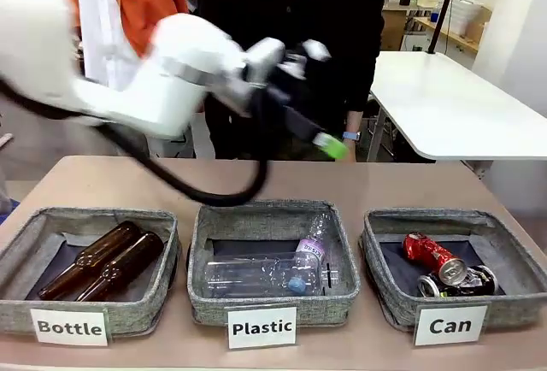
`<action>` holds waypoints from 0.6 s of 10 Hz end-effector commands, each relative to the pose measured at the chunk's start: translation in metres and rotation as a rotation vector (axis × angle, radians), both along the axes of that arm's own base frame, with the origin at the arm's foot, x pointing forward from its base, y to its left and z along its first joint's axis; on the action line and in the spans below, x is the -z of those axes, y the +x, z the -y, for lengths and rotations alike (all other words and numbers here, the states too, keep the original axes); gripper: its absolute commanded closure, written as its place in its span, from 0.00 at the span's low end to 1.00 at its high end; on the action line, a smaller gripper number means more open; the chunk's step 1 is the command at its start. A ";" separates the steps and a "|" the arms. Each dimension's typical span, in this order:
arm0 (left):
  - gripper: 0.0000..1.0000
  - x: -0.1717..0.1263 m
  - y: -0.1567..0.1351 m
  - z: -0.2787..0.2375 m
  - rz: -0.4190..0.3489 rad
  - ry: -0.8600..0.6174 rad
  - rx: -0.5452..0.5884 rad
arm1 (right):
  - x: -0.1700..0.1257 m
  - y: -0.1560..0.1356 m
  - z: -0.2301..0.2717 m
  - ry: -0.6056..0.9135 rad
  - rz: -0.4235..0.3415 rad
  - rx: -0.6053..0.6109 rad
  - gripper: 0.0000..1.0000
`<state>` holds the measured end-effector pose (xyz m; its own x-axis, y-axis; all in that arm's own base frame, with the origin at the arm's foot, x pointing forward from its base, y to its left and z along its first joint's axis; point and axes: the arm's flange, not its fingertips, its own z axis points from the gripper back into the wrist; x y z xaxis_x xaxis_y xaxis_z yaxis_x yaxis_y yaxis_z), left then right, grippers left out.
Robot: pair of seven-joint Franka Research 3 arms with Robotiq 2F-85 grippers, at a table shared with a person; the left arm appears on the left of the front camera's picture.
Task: Sort the can waste into the basket.
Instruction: Pick up the can waste from the table and place it in the right Fabric basket.
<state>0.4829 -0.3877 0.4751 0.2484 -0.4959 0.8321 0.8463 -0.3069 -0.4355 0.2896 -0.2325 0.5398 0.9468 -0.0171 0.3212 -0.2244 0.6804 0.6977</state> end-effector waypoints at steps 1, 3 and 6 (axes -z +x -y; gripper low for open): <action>0.00 -0.001 -0.048 -0.123 -0.062 -0.016 -0.184 | 0.006 0.022 -0.078 0.113 0.047 -0.105 0.00; 0.00 0.019 -0.058 -0.230 -0.247 -0.103 -0.345 | 0.028 0.033 -0.161 0.259 0.016 -0.194 0.00; 0.00 0.057 -0.073 -0.375 -0.391 -0.253 -0.623 | 0.065 0.028 -0.260 0.374 0.033 -0.187 0.00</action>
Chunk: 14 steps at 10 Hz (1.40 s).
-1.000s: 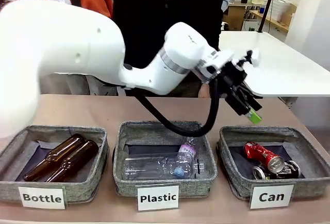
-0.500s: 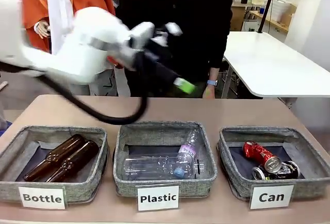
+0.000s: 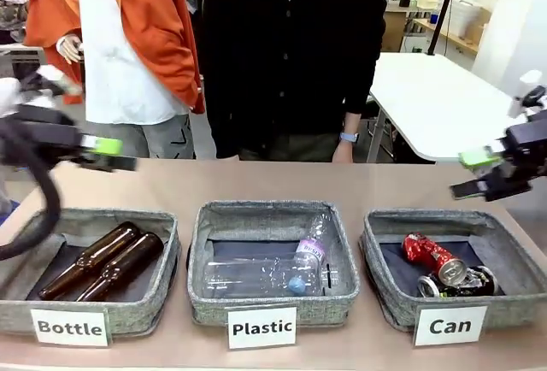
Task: Sort the can waste into the basket.
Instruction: Pick up the can waste from the table and place it in the right Fabric basket.
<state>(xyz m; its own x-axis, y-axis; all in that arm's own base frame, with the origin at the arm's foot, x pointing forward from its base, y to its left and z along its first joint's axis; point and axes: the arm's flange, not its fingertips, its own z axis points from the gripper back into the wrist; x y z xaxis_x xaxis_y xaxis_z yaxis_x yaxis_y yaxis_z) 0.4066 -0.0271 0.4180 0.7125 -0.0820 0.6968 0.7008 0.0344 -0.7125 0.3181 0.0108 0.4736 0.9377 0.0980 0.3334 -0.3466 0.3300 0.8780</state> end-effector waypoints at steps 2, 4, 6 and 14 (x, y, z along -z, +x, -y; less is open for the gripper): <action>0.00 0.013 0.009 -0.075 -0.005 -0.138 -0.270 | 0.000 0.000 0.000 0.000 0.000 0.000 0.00; 0.00 0.010 -0.004 -0.043 -0.028 -0.038 -0.099 | 0.000 0.000 0.000 0.000 0.000 0.000 0.00; 0.00 0.010 -0.004 -0.043 -0.028 -0.038 -0.099 | 0.000 0.000 0.000 0.000 0.000 0.000 0.00; 0.00 0.010 -0.004 -0.043 -0.028 -0.038 -0.099 | 0.000 0.000 0.000 0.000 0.000 0.000 0.00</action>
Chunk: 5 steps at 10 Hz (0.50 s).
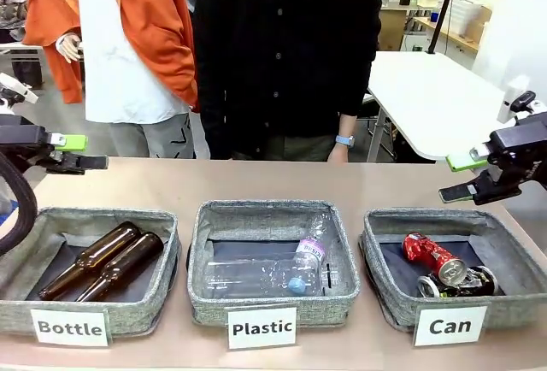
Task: Sort the can waste into the basket.
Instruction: Pick up the can waste from the table and place it in the right Fabric basket.
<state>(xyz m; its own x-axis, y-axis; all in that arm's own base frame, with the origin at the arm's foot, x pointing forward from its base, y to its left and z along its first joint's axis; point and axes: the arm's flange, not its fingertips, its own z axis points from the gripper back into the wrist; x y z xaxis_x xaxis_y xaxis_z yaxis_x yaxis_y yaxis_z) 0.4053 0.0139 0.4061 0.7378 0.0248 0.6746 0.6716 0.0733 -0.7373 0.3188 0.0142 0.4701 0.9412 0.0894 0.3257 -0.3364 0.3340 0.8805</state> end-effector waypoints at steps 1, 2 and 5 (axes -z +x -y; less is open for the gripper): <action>0.00 -0.002 -0.002 -0.002 0.004 0.007 0.005 | -0.004 -0.001 0.003 0.001 0.008 -0.009 0.00; 0.00 -0.002 -0.002 -0.002 0.004 0.007 0.005 | -0.004 -0.001 0.003 0.001 0.008 -0.009 0.00; 0.00 -0.002 -0.002 -0.002 0.004 0.007 0.005 | -0.004 -0.001 0.003 0.001 0.008 -0.009 0.00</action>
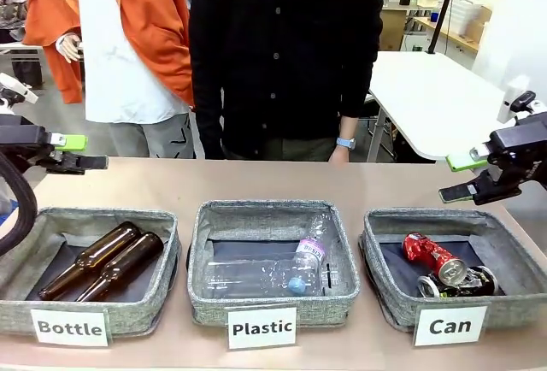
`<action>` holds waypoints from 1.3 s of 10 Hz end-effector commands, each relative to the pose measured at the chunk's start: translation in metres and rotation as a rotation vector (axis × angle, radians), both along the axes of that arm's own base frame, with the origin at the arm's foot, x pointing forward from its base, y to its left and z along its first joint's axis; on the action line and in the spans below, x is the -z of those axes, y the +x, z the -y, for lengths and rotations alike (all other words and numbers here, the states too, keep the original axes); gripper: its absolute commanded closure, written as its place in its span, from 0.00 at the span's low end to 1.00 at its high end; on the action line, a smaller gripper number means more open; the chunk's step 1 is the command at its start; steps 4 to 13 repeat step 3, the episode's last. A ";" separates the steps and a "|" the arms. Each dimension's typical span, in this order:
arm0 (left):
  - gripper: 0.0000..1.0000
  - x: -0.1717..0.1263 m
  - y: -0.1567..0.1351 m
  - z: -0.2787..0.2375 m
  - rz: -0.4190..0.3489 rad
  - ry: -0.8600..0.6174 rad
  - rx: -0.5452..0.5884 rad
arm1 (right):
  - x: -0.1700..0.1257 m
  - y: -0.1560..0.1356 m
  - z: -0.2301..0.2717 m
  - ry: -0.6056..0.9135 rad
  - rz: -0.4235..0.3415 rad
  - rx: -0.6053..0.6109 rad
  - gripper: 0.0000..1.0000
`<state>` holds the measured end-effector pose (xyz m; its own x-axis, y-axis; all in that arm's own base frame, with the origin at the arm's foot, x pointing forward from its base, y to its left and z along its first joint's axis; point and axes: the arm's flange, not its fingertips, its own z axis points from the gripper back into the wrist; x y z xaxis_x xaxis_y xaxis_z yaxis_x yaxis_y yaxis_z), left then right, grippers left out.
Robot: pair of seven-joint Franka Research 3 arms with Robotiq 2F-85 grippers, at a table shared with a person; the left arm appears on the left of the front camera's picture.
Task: Sort the can waste into the basket.
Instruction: Pick up the can waste from the table and place it in the right Fabric basket.
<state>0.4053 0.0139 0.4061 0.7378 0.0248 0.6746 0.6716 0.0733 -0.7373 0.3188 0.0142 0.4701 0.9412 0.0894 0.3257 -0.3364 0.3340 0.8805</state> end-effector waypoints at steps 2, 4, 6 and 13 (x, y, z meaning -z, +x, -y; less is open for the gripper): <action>0.00 -0.002 -0.002 -0.002 0.004 0.007 0.005 | -0.004 -0.001 0.003 0.001 0.008 -0.009 0.00; 0.00 -0.002 -0.002 -0.002 0.004 0.007 0.005 | -0.004 -0.001 0.003 0.001 0.008 -0.009 0.00; 0.00 -0.002 -0.002 -0.002 0.004 0.007 0.005 | -0.004 -0.001 0.003 0.001 0.008 -0.009 0.00; 0.00 -0.002 -0.002 -0.002 0.004 0.007 0.005 | -0.004 -0.001 0.003 0.001 0.008 -0.009 0.00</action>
